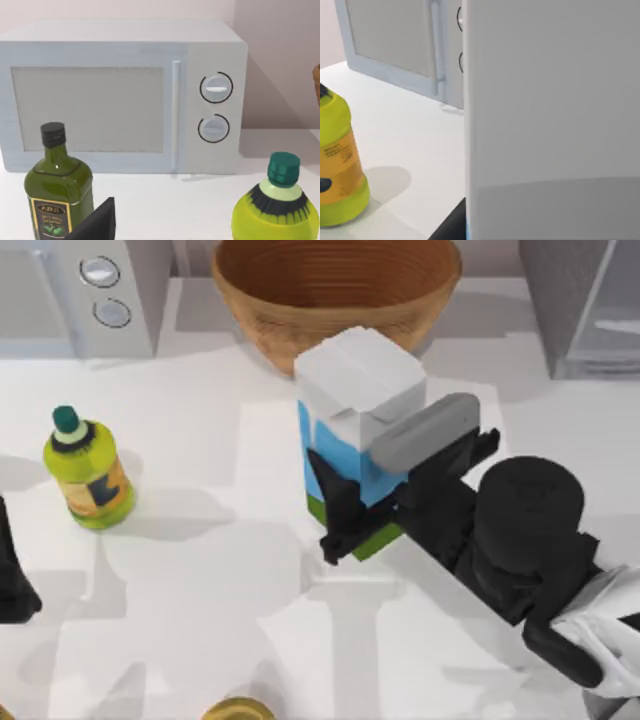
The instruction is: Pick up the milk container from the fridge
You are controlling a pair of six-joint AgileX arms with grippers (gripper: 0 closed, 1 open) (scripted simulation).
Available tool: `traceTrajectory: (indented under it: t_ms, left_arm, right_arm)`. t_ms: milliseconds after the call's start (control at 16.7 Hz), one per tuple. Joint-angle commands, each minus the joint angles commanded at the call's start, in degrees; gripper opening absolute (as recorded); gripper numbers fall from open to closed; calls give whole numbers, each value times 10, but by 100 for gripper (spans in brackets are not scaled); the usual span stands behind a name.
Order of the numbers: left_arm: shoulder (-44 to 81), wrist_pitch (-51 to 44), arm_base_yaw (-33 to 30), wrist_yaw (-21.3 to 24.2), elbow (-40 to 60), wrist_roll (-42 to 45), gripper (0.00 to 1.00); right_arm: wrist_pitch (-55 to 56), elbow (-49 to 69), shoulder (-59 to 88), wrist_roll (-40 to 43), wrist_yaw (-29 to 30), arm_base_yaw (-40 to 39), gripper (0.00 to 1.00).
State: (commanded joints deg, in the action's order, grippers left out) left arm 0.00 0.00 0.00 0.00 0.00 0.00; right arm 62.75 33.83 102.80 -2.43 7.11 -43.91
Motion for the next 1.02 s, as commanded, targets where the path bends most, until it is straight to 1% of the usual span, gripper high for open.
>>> traceTrajectory:
  t_ms: [180,300,660,1020]
  left_arm:
    - [0,0,0,0,0,0,100]
    - [0,0,0,0,0,0,100]
    - [0,0,0,0,0,0,100]
    - [0,0,0,0,0,0,100]
  right_arm:
    - [63,37,62,10,-7,-43,0]
    - [80,47,76,14,-9,-53,0]
    - [79,51,84,14,-9,-50,0]
    - [94,143,195,15,-13,-46,0]
